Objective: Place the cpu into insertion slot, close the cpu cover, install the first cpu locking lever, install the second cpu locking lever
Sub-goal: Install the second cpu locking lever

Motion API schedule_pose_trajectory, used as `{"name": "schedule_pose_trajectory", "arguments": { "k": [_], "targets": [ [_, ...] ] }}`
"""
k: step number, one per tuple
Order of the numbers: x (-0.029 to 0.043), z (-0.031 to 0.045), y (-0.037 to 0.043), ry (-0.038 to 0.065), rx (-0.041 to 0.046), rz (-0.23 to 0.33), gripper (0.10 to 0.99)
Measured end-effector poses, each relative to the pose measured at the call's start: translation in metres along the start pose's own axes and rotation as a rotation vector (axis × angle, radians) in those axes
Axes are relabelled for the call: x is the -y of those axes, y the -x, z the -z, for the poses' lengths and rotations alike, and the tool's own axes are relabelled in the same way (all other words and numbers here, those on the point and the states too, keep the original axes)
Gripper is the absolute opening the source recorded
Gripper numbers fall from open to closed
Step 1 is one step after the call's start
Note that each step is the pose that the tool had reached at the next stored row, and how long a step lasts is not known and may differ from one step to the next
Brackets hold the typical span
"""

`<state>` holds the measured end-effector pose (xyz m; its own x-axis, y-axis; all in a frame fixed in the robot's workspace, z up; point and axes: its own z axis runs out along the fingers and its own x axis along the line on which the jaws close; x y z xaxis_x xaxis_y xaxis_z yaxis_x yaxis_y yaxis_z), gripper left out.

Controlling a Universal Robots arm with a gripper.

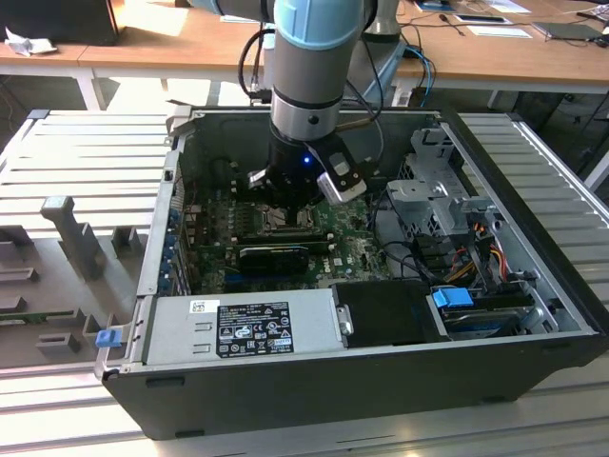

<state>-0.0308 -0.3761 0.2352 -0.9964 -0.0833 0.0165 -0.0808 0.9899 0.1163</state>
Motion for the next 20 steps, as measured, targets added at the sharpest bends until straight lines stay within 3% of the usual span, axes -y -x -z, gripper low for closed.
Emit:
{"name": "schedule_pose_trajectory", "arguments": {
  "k": [2, 8, 10, 14, 15, 16, 18, 20],
  "targets": [
    [-0.0009, -0.0037, -0.0157, 0.0, 0.0001, 0.0, 0.106],
    [0.0009, -0.0206, -0.0179, 0.0, 0.0, 0.0, 0.106],
    [0.0028, -0.0228, -0.0216, 0.005, 0.0002, 0.0, 0.106],
    [0.01, -0.0236, -0.0292, 0.057, 0.0044, 0.002, 0.106],
    [0.0125, -0.0237, -0.0305, 0.08, 0.0064, 0.003, 0.106],
    [0.015, -0.0235, -0.033, 0.097, 0.0077, 0.003, 0.106],
    [0.0189, -0.0234, -0.0345, 0.111, 0.0088, 0.004, 0.106],
    [0.0239, -0.0233, -0.0363, 0.137, 0.011, 0.005, 0.106]
  ]
}}
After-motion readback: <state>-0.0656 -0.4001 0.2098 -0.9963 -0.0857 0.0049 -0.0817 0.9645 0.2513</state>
